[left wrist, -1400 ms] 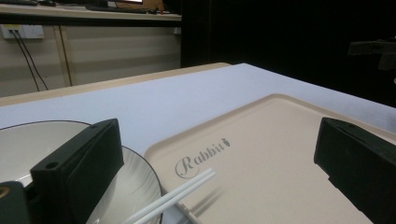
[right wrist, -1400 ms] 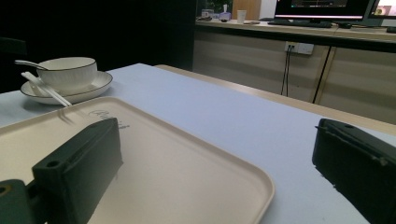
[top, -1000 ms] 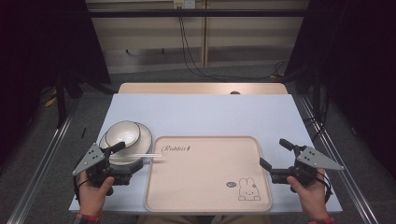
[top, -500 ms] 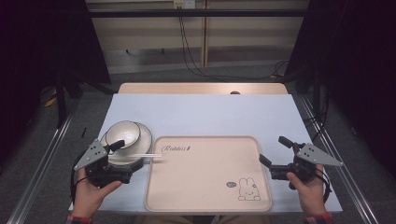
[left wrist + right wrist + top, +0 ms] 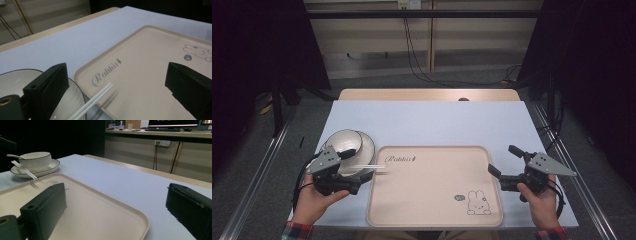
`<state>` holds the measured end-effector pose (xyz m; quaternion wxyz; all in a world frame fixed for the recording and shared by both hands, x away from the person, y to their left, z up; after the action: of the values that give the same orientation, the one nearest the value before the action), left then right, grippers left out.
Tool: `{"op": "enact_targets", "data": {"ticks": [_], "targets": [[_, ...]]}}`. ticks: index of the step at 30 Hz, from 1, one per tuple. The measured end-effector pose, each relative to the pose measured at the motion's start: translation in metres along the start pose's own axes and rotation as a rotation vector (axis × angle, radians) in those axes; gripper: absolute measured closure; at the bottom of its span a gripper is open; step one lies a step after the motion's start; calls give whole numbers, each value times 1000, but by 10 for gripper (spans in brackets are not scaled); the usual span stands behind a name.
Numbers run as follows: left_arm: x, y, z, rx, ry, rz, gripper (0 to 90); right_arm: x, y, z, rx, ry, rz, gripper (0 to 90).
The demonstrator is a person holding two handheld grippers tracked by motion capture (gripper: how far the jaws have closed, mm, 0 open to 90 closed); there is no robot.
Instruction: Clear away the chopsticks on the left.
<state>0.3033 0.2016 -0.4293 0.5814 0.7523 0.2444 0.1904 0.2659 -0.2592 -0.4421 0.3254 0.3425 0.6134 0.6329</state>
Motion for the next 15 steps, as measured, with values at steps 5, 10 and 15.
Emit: {"op": "enact_targets", "data": {"ticks": [5, 10, 15], "targets": [[0, 2, 9, 47, -22, 9, 57, 0, 0, -2, 7, -7, -2, 23], [0, 4, 16, 86, -45, 24, 67, 0, 0, -3, 13, -3, -12, 24], [-2, 8, 21, 134, -66, 51, 83, 1, 0, -4, 18, 3, -23, 23]]}}
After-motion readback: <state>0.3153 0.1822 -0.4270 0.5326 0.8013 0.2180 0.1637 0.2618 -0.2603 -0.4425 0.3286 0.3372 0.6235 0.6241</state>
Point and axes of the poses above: each handheld gripper's, and its own axes: z roughly forward along the jaws, y roughly out of its top, x roughly to its left, the point moved 5 cm from there along z, roughly forward along the jaws, and after that the axes turned 11 degrees about -x, right-handed, at the moved point
